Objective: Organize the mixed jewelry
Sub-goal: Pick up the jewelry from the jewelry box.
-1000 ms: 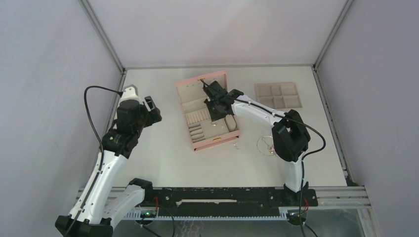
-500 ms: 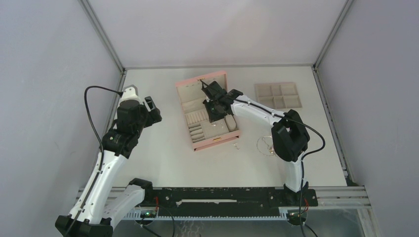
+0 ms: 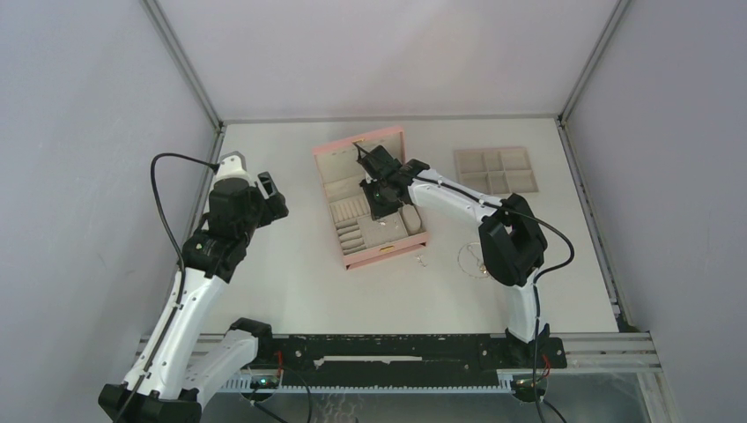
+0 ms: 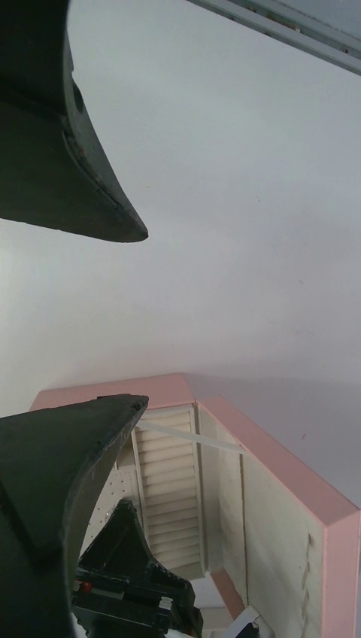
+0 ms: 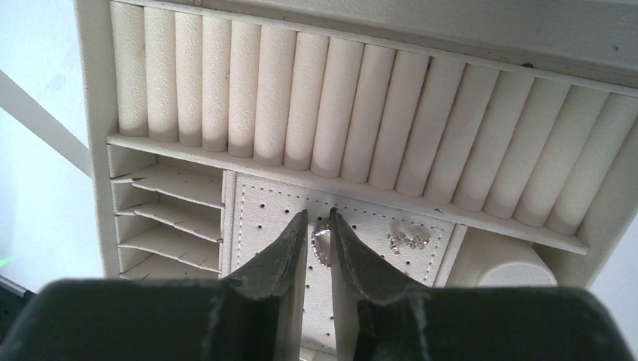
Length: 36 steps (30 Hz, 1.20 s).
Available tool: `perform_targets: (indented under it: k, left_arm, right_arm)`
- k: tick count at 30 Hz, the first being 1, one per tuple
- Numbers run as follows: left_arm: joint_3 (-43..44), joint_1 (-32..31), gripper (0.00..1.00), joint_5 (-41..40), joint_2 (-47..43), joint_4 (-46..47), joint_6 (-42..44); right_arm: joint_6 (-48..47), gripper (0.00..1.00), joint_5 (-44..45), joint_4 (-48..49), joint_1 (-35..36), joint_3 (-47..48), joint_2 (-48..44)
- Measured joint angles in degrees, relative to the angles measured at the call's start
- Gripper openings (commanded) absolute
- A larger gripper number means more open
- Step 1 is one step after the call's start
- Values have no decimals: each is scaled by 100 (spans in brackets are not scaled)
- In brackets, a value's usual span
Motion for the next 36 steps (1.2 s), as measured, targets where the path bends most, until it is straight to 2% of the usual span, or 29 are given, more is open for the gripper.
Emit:
perform_targets:
  k: [2, 11, 36]
  left_arm:
    - [0, 0, 78, 2, 2, 0, 0]
    - [0, 0, 78, 0, 0, 0, 0]
    - [0, 0, 78, -7, -74, -2, 0]
  right_arm:
    - [2, 21, 2, -4, 0, 0, -2]
    - [2, 0, -35, -7, 0, 0, -2]
    - [0, 0, -514, 332, -9, -175, -190]
